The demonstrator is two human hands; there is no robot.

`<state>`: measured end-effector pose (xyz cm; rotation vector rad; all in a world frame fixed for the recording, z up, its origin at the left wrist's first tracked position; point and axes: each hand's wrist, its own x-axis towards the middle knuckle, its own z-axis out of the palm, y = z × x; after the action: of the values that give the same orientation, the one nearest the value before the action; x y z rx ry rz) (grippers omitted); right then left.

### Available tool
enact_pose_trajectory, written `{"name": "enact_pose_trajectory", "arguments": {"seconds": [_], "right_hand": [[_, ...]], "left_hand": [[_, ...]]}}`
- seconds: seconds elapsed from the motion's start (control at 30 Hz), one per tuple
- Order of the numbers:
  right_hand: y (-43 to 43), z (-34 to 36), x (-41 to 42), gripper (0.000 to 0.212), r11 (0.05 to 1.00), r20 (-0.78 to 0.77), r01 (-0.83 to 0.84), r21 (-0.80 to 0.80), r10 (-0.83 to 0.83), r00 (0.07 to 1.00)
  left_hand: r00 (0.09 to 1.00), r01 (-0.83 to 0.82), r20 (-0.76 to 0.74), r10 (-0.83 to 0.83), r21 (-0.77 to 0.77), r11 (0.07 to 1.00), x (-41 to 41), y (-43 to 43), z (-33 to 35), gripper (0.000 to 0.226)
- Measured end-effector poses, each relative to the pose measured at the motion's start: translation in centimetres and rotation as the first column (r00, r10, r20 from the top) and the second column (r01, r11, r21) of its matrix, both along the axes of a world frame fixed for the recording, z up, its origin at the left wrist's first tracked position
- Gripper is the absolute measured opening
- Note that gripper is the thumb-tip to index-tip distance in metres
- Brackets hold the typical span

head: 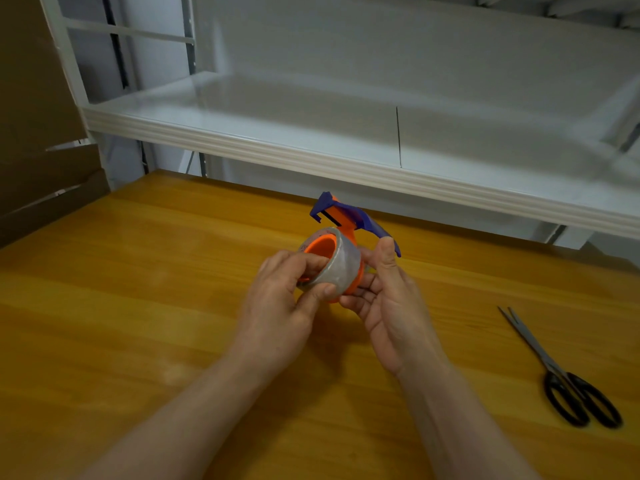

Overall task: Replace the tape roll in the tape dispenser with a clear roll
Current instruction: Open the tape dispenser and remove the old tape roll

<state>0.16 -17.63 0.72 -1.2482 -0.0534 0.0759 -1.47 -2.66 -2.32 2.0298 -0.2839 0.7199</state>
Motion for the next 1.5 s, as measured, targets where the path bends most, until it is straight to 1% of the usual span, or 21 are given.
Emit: {"name": "enact_pose_trajectory", "arguments": {"seconds": [0.1, 0.2, 0.3, 0.37, 0.5, 0.57, 0.63, 0.73, 0.87, 0.93, 1.03, 1.1, 1.23, 1.37, 1.5], "right_hand": [[-0.2, 0.0, 0.1, 0.071, 1.000, -0.015, 0.019, 0.014, -0.019, 1.000], [-0.4, -0.1, 0.3, 0.079, 0.999, -0.028, 0.035, 0.028, -0.034, 0.999], [-0.4, -0.1, 0.3, 0.078, 0.998, -0.026, 0.043, 0.043, -0.042, 0.999], [-0.4, -0.1, 0.3, 0.077, 0.998, -0.030, 0.048, 0.047, -0.046, 0.998], [-0.5, 0.0, 0.5, 0.080, 0.995, -0.043, 0.082, 0.053, -0.080, 0.996], [-0.7, 0.0, 0.5, 0.084, 0.993, -0.052, 0.105, 0.060, -0.102, 0.993], [-0.9, 0.1, 0.5, 0.084, 0.991, -0.065, 0.115, 0.075, -0.110, 0.992], [-1.1, 0.1, 0.5, 0.080, 0.989, -0.085, 0.114, 0.099, -0.106, 0.991], [-1.1, 0.1, 0.4, 0.077, 0.991, -0.088, 0.099, 0.088, -0.091, 0.992], [-1.0, 0.1, 0.4, 0.075, 0.992, -0.086, 0.089, 0.086, -0.082, 0.993], [-1.1, 0.1, 0.4, 0.074, 0.993, -0.092, 0.086, 0.086, -0.078, 0.993], [-1.1, 0.1, 0.4, 0.071, 0.993, -0.093, 0.077, 0.090, -0.069, 0.993], [-1.0, 0.1, 0.3, 0.070, 0.994, -0.093, 0.059, 0.087, -0.051, 0.994], [-0.9, 0.1, 0.2, 0.068, 0.995, -0.094, 0.044, 0.088, -0.036, 0.995], [-0.9, 0.1, 0.1, 0.066, 0.995, -0.095, 0.028, 0.097, -0.019, 0.995]], "left_hand": [[1.000, -0.006, 0.021, 0.006, -0.018, 1.000, 0.0, 0.1, 0.1, 0.028], [1.000, -0.001, 0.004, 0.001, -0.061, 0.998, -0.1, 0.3, 0.2, 0.025], [1.000, 0.003, 0.005, -0.003, -0.043, 0.999, -0.3, 0.2, 0.4, 0.022], [0.999, -0.013, 0.035, 0.013, 0.006, 1.000, -0.3, 0.3, 0.3, 0.021], [0.968, -0.164, 0.224, 0.115, 0.216, 0.963, -0.2, 0.4, 0.2, 0.014], [0.945, -0.237, 0.282, 0.164, 0.250, 0.939, -0.3, 0.5, 0.6, 0.010], [0.930, -0.295, 0.293, 0.222, 0.235, 0.926, -0.3, 1.0, 1.0, 0.008], [0.915, -0.364, 0.261, 0.308, 0.205, 0.908, 0.0, 2.4, 1.1, 0.009], [0.900, -0.427, 0.191, 0.392, 0.204, 0.881, 0.4, 3.7, 1.1, 0.011], [0.886, -0.463, 0.139, 0.442, 0.254, 0.849, 0.7, 4.0, 1.0, 0.014], [0.860, -0.488, 0.052, 0.507, 0.372, 0.790, 1.4, 4.5, 0.6, 0.018], [0.831, -0.508, 0.010, 0.556, 0.418, 0.753, 1.9, 5.1, 0.3, 0.018], [0.775, -0.554, -0.026, 0.631, 0.451, 0.699, 2.6, 6.5, 0.0, 0.026], [0.740, -0.552, -0.080, 0.668, 0.497, 0.670, 3.1, 7.0, -0.5, 0.038], [0.672, -0.575, -0.127, 0.729, 0.530, 0.623, 3.6, 7.6, -0.9, 0.039]]}}
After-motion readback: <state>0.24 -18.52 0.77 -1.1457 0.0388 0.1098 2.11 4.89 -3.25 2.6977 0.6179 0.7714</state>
